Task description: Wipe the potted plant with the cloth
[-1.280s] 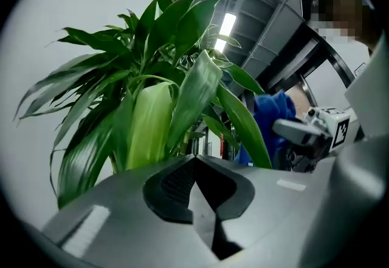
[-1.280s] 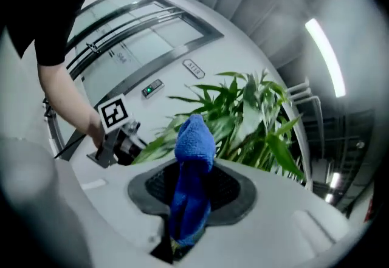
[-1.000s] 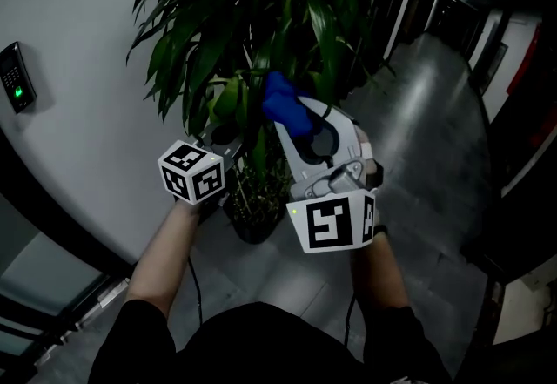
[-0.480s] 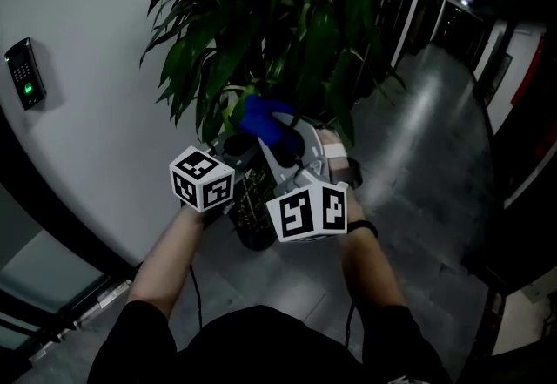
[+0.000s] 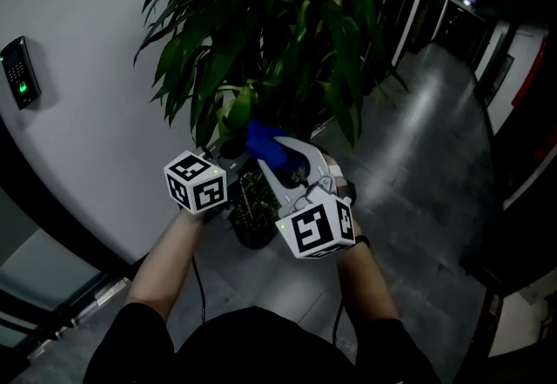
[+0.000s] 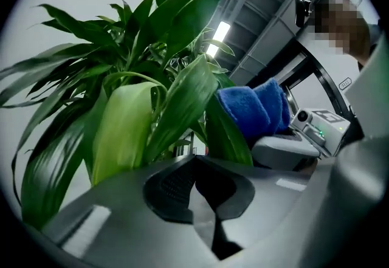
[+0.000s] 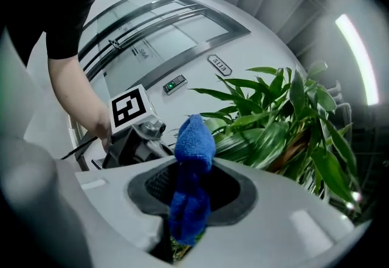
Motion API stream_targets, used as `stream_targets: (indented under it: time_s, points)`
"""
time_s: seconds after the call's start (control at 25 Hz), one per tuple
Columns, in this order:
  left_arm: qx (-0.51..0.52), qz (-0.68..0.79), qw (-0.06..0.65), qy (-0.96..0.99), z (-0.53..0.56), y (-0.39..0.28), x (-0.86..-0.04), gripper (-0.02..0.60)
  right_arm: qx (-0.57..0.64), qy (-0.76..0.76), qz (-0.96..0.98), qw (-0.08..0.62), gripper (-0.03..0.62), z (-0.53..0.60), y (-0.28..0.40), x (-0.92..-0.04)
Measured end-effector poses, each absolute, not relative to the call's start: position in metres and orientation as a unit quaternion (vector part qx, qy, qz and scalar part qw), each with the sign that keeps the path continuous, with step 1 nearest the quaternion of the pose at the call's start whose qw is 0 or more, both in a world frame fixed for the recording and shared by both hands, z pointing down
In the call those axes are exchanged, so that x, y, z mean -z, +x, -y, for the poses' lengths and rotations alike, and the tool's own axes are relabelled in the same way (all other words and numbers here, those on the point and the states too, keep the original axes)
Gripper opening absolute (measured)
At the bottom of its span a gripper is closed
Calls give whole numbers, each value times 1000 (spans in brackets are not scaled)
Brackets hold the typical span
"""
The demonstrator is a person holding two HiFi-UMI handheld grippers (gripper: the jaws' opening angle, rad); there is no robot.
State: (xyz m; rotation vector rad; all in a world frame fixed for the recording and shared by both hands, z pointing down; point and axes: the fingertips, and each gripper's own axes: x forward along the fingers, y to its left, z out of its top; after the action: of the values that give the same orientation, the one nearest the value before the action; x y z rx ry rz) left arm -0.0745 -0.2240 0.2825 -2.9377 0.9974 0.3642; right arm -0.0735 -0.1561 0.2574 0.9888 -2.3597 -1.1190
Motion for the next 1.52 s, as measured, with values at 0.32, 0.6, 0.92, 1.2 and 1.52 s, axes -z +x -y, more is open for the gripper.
stream_targets:
  time_s: [0.32,0.6,0.92,1.2,1.52]
  points:
    - [-119,-331,5,-936,229,-75,-290,6,364,346,846,179,109,151,-64,-299]
    - [-127,-327,6,-937,233,-81,-286,6,338,344,858,179,109,149,-69,-326]
    - [-123,-327,9,-937,231,-88,-292,6,306,340,864,210,109,146,-67,-362]
    - [-111,-318,-3,-942,222,-95,-308,6,275,356,863,231,109,139,-64,-393]
    - [-74,-324,11,-943,202,-106,-333,6,246,386,849,264,109,127,-44,-414]
